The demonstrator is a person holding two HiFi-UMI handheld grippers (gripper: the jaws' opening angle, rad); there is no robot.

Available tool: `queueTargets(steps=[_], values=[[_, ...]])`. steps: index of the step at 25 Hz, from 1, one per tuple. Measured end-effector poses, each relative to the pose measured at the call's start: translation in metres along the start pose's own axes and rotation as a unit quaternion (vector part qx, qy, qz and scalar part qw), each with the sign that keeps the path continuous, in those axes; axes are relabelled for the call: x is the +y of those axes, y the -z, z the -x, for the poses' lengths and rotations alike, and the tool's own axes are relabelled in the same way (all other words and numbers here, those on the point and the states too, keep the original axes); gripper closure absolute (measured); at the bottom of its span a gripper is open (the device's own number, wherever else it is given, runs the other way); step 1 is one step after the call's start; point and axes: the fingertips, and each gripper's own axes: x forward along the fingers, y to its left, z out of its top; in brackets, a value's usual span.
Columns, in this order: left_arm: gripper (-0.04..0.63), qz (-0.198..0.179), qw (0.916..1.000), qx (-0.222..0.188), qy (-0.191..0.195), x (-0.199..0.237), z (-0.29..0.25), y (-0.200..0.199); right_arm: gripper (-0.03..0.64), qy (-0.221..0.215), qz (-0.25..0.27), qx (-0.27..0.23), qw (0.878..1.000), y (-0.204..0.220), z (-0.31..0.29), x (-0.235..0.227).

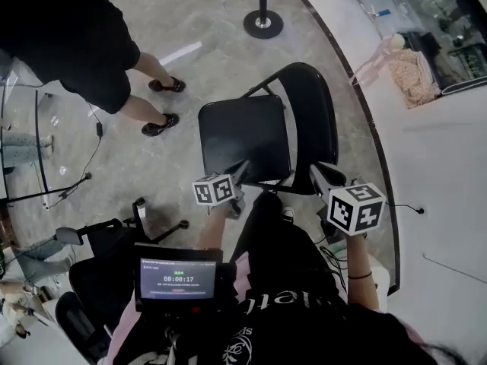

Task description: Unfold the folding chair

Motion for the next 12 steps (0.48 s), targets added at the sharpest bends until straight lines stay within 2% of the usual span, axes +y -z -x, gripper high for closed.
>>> queueTargets(steps=[7,12], values=[[0.592,-0.002,0.9996,-0.029,0.005,-0.062,0.032,0.03,0.589,-0.022,-0.002,0.02,1.0,0.059,0.027,0.018],[0.592,-0.025,0.9985,-0.049,0.008,-0.112,0.058,0.052,0.591,-0.051,0.003,0.015,0.999,0.089,0.054,0.034]])
